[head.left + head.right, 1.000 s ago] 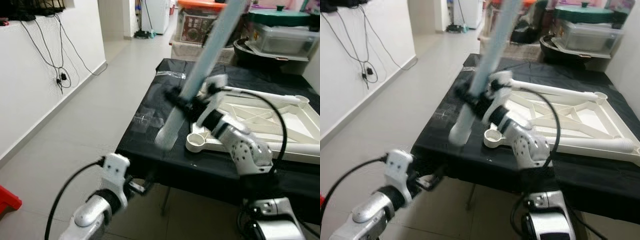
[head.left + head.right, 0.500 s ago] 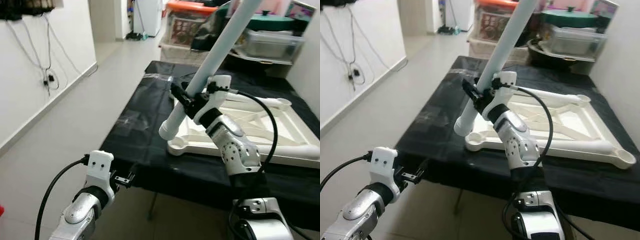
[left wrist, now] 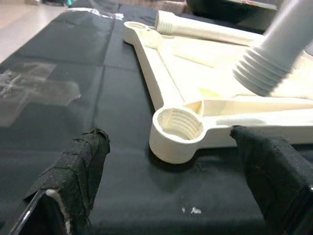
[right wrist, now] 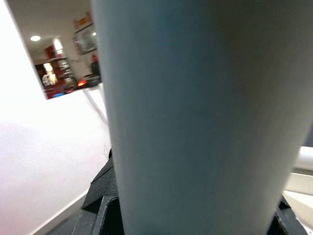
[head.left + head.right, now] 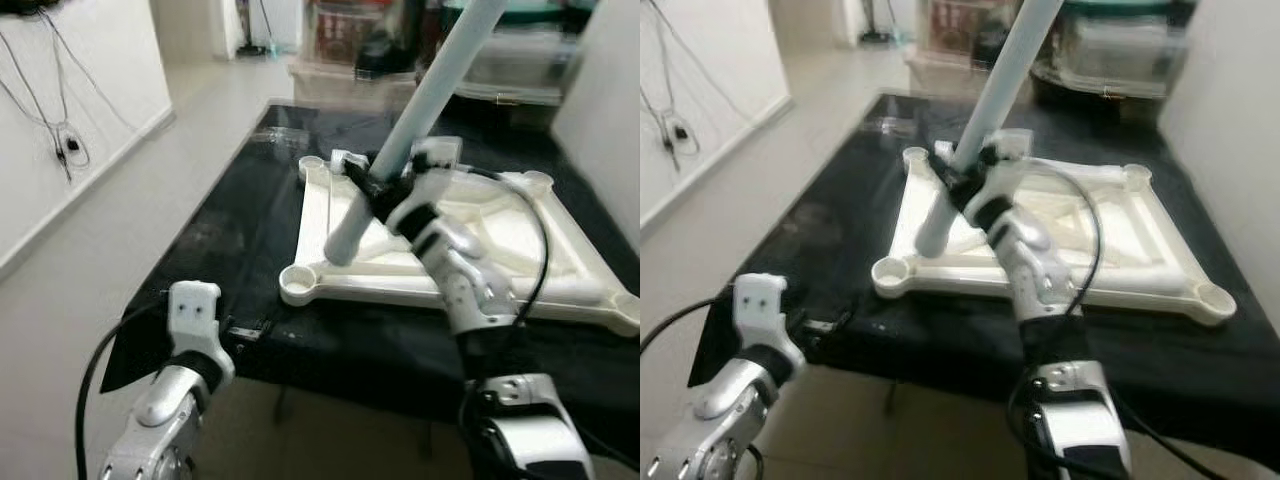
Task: Building children table
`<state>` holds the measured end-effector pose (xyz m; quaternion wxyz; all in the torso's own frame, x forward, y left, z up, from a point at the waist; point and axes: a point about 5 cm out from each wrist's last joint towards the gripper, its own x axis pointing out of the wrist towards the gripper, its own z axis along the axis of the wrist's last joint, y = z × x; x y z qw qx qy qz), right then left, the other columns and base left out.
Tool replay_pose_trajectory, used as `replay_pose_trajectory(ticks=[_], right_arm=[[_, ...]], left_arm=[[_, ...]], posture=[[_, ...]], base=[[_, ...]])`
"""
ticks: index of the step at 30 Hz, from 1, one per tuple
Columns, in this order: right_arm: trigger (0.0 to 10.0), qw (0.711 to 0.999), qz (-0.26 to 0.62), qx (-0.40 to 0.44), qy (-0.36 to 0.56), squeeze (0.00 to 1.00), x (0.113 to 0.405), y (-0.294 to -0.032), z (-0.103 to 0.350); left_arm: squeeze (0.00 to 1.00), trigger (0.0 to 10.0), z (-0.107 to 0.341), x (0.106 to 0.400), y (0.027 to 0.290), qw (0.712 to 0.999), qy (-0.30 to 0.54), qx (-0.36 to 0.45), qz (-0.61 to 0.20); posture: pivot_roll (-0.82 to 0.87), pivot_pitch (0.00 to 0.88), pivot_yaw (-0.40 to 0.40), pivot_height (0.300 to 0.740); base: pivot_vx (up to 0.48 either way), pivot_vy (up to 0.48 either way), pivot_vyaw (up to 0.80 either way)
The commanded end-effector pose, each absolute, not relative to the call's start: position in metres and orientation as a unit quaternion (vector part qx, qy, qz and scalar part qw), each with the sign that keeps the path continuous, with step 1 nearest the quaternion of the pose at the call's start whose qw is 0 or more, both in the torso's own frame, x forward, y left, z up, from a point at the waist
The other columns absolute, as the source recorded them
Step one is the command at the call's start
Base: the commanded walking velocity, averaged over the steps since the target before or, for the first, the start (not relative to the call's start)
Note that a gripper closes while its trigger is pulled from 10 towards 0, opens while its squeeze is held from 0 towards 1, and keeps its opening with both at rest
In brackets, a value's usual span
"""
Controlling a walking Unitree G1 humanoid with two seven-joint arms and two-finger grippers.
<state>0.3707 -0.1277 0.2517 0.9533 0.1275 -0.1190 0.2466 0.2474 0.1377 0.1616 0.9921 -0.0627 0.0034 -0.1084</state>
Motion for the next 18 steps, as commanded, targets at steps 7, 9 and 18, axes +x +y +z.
replay_pose_trajectory(ticks=[7,9,18], right_arm=[[10.0,0.943,0.279,0.111,-0.142,0.0,0.377,-0.112,0.264],[10.0,0.94,0.29,0.108,-0.142,0.0,0.379,-0.109,0.265],[10.0,0.934,0.323,0.088,-0.128,0.0,0.392,-0.093,0.268]], left_arm=[[0.0,10.0,0.162,0.242,0.124,0.99,0.002,-0.073,-0.12],[0.0,10.0,0.163,0.24,0.121,0.99,0.002,-0.073,-0.123],[0.0,10.0,0.17,0.228,0.109,0.987,-0.003,-0.064,-0.146]], posture=[[0.03,0.076,-0.08,0.74],[0.03,0.082,-0.082,0.74],[0.05,0.134,-0.096,0.74]], base=[[0.0,0.0,0.0],[0.0,0.0,0.0],[0.0,0.0,0.0]])
